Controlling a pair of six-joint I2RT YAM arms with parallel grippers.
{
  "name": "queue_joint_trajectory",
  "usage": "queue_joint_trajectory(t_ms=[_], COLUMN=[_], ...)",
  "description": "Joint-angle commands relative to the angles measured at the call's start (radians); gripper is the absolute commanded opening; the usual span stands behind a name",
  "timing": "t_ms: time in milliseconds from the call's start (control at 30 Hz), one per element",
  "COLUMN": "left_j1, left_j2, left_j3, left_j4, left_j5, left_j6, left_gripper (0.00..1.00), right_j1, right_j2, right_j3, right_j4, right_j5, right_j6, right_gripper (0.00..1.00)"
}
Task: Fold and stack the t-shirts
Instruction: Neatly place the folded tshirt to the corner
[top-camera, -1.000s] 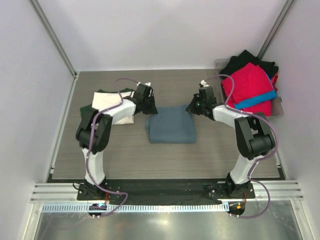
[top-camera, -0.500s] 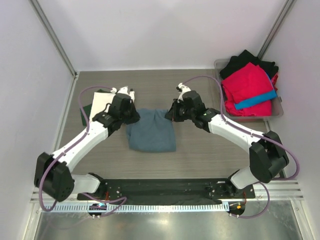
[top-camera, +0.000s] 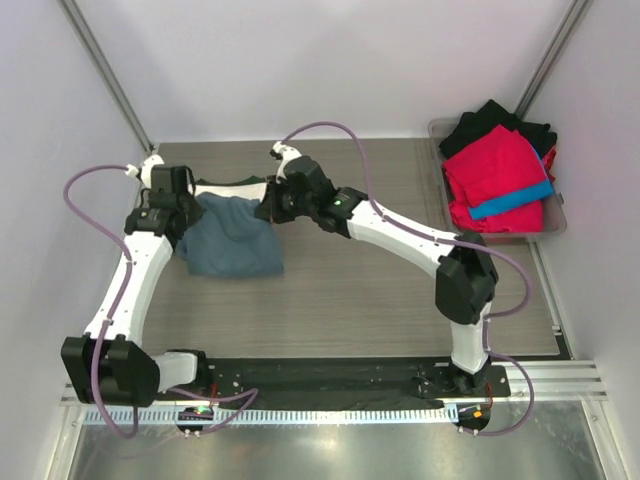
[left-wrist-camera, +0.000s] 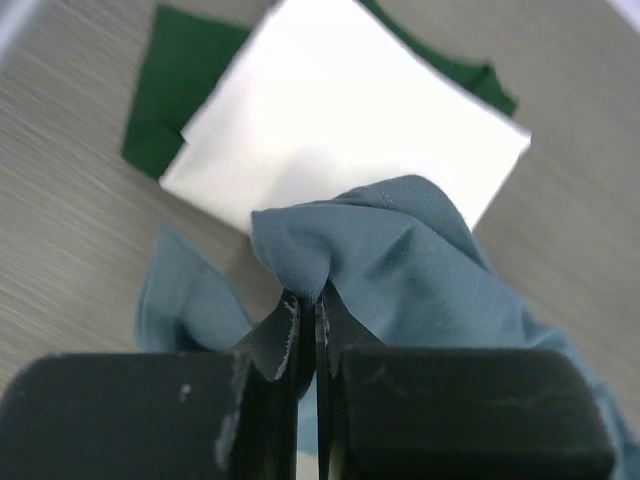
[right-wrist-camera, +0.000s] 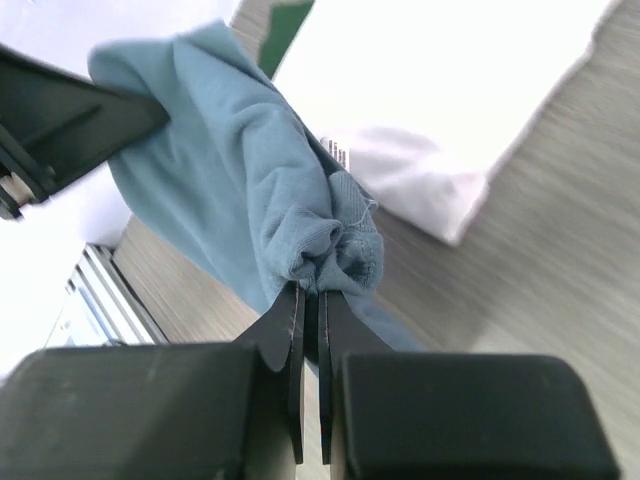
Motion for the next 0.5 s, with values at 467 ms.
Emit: queue_joint_trajectory(t_ms=[467], left_j1=[0.211], left_j2=[0.318], left_j3=[0.343], left_j4=[0.011], left_j5=[0.027], left_j6=[0.04], left_gripper=[0.0], right_j1=[0.015], right_j2=[0.398], right_j3=[0.585], right_j4=[-0.053], right_j5=[0.011], right_j6=[-0.017], right_gripper=[0.01])
